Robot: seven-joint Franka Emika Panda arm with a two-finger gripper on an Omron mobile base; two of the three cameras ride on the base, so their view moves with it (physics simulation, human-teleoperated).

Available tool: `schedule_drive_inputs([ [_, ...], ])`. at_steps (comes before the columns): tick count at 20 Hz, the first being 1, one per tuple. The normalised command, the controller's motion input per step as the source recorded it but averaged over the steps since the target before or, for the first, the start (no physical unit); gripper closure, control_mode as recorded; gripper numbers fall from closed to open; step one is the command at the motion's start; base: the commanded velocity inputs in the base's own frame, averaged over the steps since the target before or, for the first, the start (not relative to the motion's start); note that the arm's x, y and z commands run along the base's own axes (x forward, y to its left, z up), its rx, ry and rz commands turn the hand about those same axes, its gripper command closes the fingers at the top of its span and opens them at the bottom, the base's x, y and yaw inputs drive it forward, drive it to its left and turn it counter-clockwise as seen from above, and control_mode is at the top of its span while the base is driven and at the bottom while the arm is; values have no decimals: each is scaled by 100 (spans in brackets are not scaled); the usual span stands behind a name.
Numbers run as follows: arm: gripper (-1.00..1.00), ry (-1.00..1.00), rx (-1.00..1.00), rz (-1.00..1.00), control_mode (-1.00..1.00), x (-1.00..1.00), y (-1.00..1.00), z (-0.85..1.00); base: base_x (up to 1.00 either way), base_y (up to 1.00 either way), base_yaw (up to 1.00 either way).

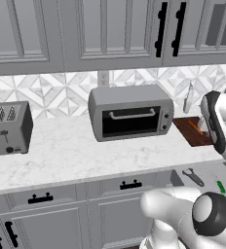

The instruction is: Place the appropriate cutting tool for cutting the carrot skin on the cutting board.

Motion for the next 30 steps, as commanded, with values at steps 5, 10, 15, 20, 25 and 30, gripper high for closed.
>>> schedule_drive_inputs([
  [5,-100,5,0,-2,-100,-15,-65,-39,0,0,0],
  [10,-100,8,0,0,-100,-7,-47,-49,0,0,0],
  [15,-100,15,0,-3,-100,-15,-22,-49,0,0,0],
  [20,-100,14,0,-4,-100,-14,-9,-46,0,0,0],
  [25,-100,7,0,-1,-100,-46,-6,-43,0,0,0],
  [30,-100,3,0,0,-100,-48,0,-37,0,0,0],
])
